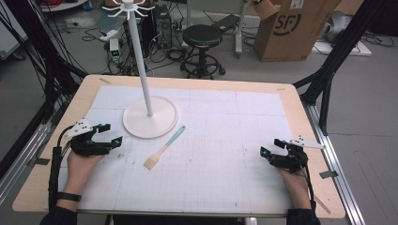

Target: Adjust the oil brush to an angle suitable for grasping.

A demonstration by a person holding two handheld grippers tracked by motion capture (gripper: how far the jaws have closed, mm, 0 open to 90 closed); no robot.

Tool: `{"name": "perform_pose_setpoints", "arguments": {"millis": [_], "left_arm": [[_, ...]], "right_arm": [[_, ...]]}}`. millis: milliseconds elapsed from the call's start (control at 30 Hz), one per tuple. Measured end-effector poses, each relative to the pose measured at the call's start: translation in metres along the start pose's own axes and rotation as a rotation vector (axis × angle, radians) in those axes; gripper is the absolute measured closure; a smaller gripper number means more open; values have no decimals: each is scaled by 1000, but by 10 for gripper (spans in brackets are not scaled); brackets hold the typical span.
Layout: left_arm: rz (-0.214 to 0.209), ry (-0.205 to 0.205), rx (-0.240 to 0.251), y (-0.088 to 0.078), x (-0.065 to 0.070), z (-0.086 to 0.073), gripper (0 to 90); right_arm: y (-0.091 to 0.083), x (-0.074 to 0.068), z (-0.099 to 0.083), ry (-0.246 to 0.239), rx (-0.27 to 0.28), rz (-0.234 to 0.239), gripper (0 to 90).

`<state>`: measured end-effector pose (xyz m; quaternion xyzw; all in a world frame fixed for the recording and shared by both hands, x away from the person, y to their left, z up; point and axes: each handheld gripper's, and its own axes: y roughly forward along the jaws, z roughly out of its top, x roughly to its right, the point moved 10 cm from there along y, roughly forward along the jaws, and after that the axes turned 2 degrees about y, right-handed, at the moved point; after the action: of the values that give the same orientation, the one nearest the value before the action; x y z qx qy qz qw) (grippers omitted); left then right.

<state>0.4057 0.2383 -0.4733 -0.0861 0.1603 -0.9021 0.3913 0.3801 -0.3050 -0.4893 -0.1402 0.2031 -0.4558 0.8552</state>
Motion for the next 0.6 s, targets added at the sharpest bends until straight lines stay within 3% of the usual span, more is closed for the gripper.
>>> {"name": "perform_pose_setpoints", "arguments": {"millis": [100, 367, 600], "left_arm": [[2, -6, 3, -2, -1, 1, 203], [10, -28, 78, -16, -5, 14, 191], [9, -35, 93, -17, -4, 17, 184]], "right_arm": [[0, 0, 0, 7, 1, 0, 184], [-4, -1, 7, -14, 40, -6, 183], [-9, -2, 14, -20, 64, -5, 167]]}}
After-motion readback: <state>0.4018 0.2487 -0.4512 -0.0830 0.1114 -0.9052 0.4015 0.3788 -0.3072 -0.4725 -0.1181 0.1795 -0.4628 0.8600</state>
